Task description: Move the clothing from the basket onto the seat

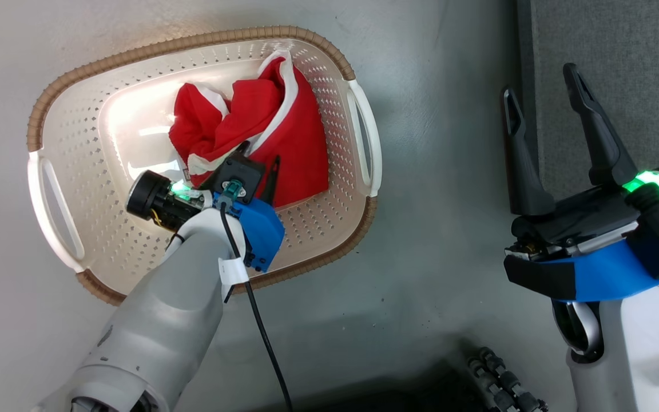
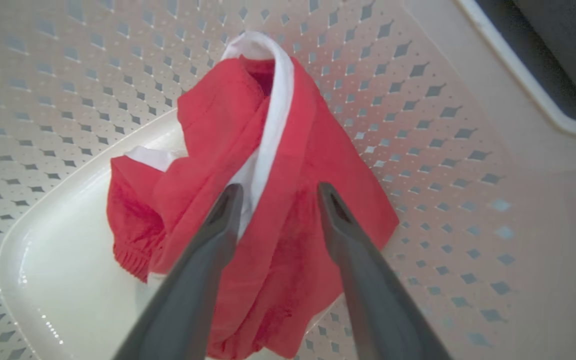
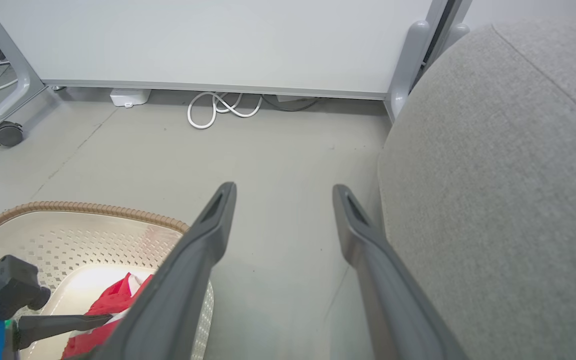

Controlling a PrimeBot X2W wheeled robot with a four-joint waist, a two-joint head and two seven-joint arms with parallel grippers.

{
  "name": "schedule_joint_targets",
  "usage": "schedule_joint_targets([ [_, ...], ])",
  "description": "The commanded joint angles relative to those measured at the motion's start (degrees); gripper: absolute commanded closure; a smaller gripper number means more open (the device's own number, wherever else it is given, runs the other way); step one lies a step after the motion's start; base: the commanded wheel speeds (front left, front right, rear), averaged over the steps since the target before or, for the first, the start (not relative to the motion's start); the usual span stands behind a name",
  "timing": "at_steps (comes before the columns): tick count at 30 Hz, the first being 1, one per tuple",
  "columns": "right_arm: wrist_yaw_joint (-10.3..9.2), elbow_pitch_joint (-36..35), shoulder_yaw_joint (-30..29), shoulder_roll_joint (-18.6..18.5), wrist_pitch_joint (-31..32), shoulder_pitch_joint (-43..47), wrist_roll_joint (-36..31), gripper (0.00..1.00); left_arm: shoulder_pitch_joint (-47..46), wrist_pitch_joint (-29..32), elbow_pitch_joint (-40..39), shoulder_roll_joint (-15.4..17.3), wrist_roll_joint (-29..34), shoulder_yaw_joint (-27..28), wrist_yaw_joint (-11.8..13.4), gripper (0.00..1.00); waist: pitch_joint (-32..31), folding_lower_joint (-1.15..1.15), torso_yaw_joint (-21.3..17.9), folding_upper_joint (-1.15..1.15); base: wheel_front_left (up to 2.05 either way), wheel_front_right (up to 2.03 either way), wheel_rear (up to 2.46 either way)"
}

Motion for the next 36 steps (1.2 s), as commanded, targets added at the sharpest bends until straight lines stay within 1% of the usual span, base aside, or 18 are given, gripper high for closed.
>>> schedule_joint_targets([
  [1, 0.01, -0.1, 0.0, 0.3, -0.2, 0.6, 0.0, 0.0, -1.1, -0.2, 0.4, -0.1, -0.1, 0.2, 0.2, 1.0, -0.1, 0.0, 0.1, 0.0, 0.0, 0.0, 0.0],
  [7, 0.01, 0.0, 0.0, 0.3, 0.0, 0.5, -0.1, 0.0, -0.8, -0.2, 0.3, -0.2, -0.7, -0.2, 0.3, 1.0, -0.4, 0.0, 0.4, 0.0, 0.0, 0.0, 0.0],
  [16, 0.01, 1.0, 0.2, 0.3, 0.0, -0.2, 0.0, 0.0, 0.2, -0.2, -0.7, -0.2, -3.3, -2.2, 0.2, 1.0, -1.5, 0.0, 0.6, 0.0, 0.0, 0.0, 0.0],
  [25, 0.01, 2.3, 0.2, 0.3, -0.6, -0.1, 0.3, 0.0, 0.6, -0.2, -2.1, -0.2, -5.3, -3.0, -0.2, 1.0, -4.6, 0.0, 1.1, 0.0, 0.0, 0.0, 0.0],
  [31, 0.01, 4.1, 0.3, 0.3, -0.8, 0.4, 0.0, 0.0, 2.9, -0.2, -5.8, -0.2, -5.6, -1.3, -0.6, 1.0, -10.1, 0.0, 2.3, 0.0, 0.0, 0.0, 0.0],
  [36, 0.01, 5.9, 0.0, 0.0, -0.4, 1.7, 0.3, 0.0, 6.1, -0.2, -9.5, 0.2, -3.6, 0.3, -2.5, 1.0, -16.3, 0.0, 3.7, 0.0, 0.0, 0.0, 0.0],
])
